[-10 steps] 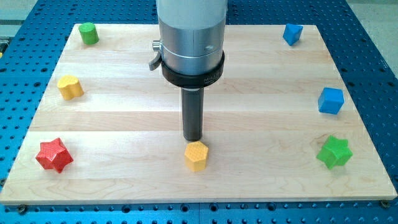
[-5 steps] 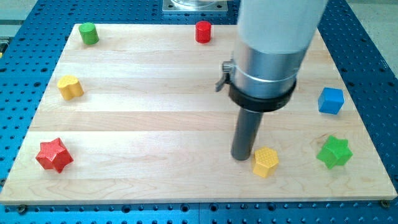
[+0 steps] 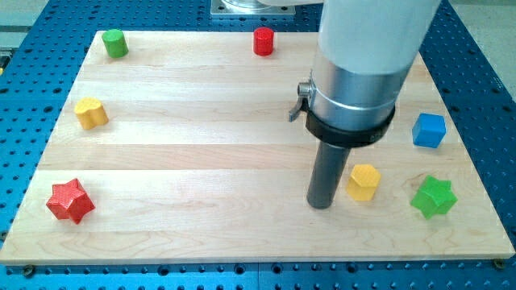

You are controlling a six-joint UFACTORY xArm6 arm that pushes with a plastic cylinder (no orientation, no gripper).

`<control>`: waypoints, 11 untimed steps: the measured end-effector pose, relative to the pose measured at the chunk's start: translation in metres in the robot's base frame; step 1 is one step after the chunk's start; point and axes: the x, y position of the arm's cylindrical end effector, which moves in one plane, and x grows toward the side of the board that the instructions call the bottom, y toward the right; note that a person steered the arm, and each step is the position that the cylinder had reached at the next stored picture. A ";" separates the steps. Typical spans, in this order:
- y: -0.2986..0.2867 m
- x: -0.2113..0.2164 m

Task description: Place the hexagon left of the green star

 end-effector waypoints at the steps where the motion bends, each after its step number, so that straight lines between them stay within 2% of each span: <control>1: 0.013 -0.030; 2: 0.066 -0.043; 3: 0.087 -0.037; 4: 0.075 -0.058; 5: 0.062 -0.054; 6: 0.057 -0.028; 7: 0.040 -0.021; 8: 0.004 0.029; 9: 0.050 0.025; 10: 0.047 0.008; 11: 0.027 -0.063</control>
